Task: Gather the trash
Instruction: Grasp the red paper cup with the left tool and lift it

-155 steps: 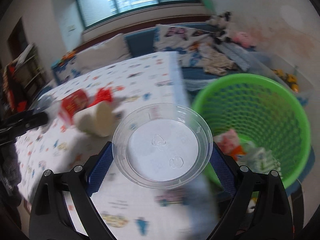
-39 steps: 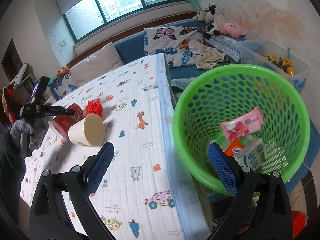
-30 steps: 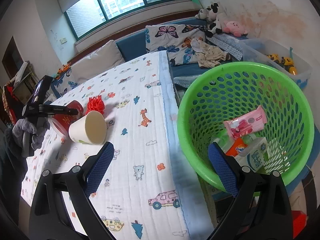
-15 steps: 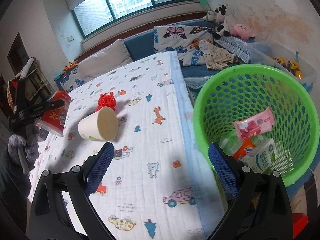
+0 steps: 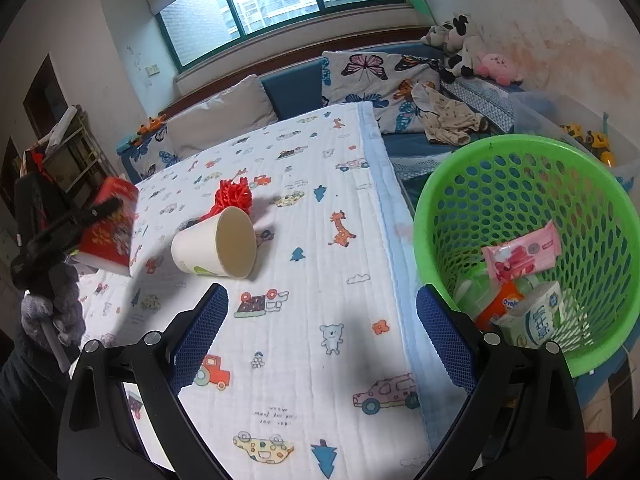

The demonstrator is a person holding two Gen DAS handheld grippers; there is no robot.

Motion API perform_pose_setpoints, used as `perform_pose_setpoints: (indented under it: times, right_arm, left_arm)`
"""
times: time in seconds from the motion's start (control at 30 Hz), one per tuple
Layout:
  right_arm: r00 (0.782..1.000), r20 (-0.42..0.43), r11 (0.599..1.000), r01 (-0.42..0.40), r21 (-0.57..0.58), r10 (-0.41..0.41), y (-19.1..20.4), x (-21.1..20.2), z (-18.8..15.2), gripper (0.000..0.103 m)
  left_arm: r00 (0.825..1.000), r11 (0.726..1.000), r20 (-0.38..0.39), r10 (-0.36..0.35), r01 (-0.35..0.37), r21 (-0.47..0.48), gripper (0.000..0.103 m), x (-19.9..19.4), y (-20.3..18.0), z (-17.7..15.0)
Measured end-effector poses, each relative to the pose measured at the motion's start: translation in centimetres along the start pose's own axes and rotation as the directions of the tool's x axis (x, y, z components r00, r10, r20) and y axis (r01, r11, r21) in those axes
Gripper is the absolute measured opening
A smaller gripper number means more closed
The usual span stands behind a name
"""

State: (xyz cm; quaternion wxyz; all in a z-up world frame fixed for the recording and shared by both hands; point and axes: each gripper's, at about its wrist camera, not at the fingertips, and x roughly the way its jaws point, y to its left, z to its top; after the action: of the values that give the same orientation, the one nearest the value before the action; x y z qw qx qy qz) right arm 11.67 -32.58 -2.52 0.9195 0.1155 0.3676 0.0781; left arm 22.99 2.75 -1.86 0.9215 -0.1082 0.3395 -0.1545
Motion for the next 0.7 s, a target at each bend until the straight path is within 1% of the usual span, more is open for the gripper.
perform_pose_setpoints:
  times: [0.07, 0.1, 0.17, 0.23, 0.33, 0.4, 0.43, 0.5, 0.6, 0.67, 0.7]
  right_arm:
    - [1.0, -0.002, 1.0, 0.005, -0.002, -0.005, 0.0, 0.0, 0.0, 0.095]
    - [1.0, -0.002, 1.0, 0.005, 0.0, -0.005, -0.1, 0.0, 0.0, 0.095]
    - [1.0, -0.002, 1.0, 0.004, 0.006, -0.004, -0.3, 0.1, -0.1, 0.095]
    - [1.0, -0.003, 1.0, 0.001, 0.014, -0.001, -0.4, 0.1, -0.1, 0.095]
    - [1.0, -0.004, 1.0, 0.001, 0.015, -0.001, -0.4, 0.1, -0.1, 0.095]
    - [1.0, -0.004, 1.0, -0.001, 0.018, 0.001, -0.5, 0.1, -0.1, 0.095]
    - [1.0, -0.003, 1.0, 0.0, 0.018, 0.0, -0.4, 0.1, -0.1, 0.095]
    - [1.0, -0.003, 1.0, 0.002, 0.021, -0.002, -0.5, 0.2, -0.1, 0.095]
    - [1.0, -0.003, 1.0, 0.004, 0.026, -0.004, -0.8, 0.2, -0.2, 0.095]
    - [1.0, -0.005, 1.0, 0.005, 0.03, -0.005, -1.0, 0.3, -0.3, 0.095]
    - [1.0, -0.006, 0.999, 0.005, 0.032, -0.005, -1.1, 0.3, -0.3, 0.095]
  left_arm:
    - [0.997, 1.0, -0.074, 0.029, -0.03, -0.005, 0.063, 1.1, 0.1, -0.1]
    - [0.995, 0.999, -0.094, 0.038, -0.038, 0.001, 0.063, 1.5, 0.2, -0.2]
    - [0.986, 0.997, -0.145, 0.079, -0.075, 0.035, 0.063, 2.4, -0.1, -0.1]
    - [0.975, 0.994, -0.2, 0.098, -0.088, 0.057, 0.063, 3.3, -0.2, 0.0]
    - [0.952, 0.989, -0.274, 0.139, -0.117, 0.093, 0.063, 4.7, -0.3, 0.1]
    - [0.939, 0.986, -0.307, 0.157, -0.131, 0.103, 0.063, 5.5, -0.3, 0.2]
    - [0.937, 0.986, -0.312, 0.16, -0.134, 0.104, 0.063, 5.5, -0.3, 0.3]
    - [0.937, 0.985, -0.309, 0.163, -0.138, 0.099, 0.063, 5.6, -0.2, 0.5]
    - [0.962, 0.994, -0.25, 0.106, -0.095, 0.058, 0.063, 4.3, -0.1, 1.0]
    - [0.978, 0.995, -0.19, 0.092, -0.084, 0.05, 0.063, 3.4, -0.2, 1.2]
    - [0.982, 0.996, -0.167, 0.088, -0.081, 0.048, 0.063, 3.1, -0.2, 1.2]
